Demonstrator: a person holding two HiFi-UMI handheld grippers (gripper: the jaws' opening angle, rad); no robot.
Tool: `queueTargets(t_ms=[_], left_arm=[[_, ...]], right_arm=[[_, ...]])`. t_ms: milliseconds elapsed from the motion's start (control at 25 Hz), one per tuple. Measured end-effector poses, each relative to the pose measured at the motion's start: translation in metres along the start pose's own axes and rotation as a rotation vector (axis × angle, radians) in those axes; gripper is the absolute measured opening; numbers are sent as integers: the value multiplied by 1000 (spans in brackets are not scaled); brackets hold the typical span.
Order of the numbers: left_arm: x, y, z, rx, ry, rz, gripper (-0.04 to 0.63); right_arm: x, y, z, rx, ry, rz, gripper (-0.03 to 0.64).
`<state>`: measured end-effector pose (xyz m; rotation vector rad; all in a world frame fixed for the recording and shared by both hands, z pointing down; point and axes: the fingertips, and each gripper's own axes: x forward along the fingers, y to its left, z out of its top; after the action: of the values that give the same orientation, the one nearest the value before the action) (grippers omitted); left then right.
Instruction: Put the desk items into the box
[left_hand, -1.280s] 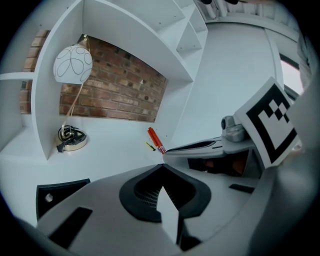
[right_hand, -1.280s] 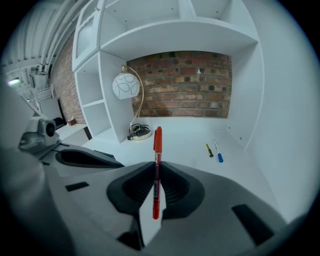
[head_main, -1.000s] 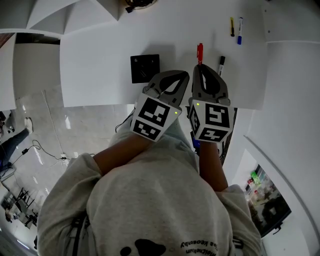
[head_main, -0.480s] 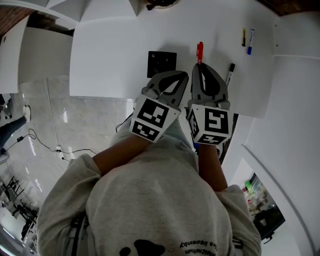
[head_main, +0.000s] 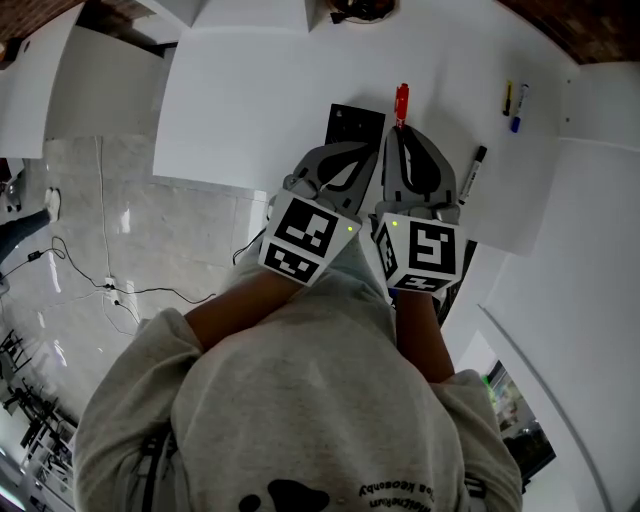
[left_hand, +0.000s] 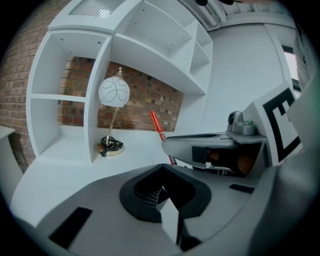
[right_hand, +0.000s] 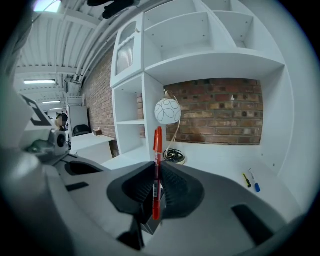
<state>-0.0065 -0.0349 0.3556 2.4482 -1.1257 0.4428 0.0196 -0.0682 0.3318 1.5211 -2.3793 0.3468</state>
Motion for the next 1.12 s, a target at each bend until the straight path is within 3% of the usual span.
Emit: queueTargets(t_ms=[640, 1120], left_arm=[[-17, 31, -10, -38, 4, 84, 5], [-22, 41, -20, -66, 16, 120, 5]], right_arm=[[24, 30, 4, -29, -82, 94, 51], [48, 39, -27, -57, 30, 144, 51]])
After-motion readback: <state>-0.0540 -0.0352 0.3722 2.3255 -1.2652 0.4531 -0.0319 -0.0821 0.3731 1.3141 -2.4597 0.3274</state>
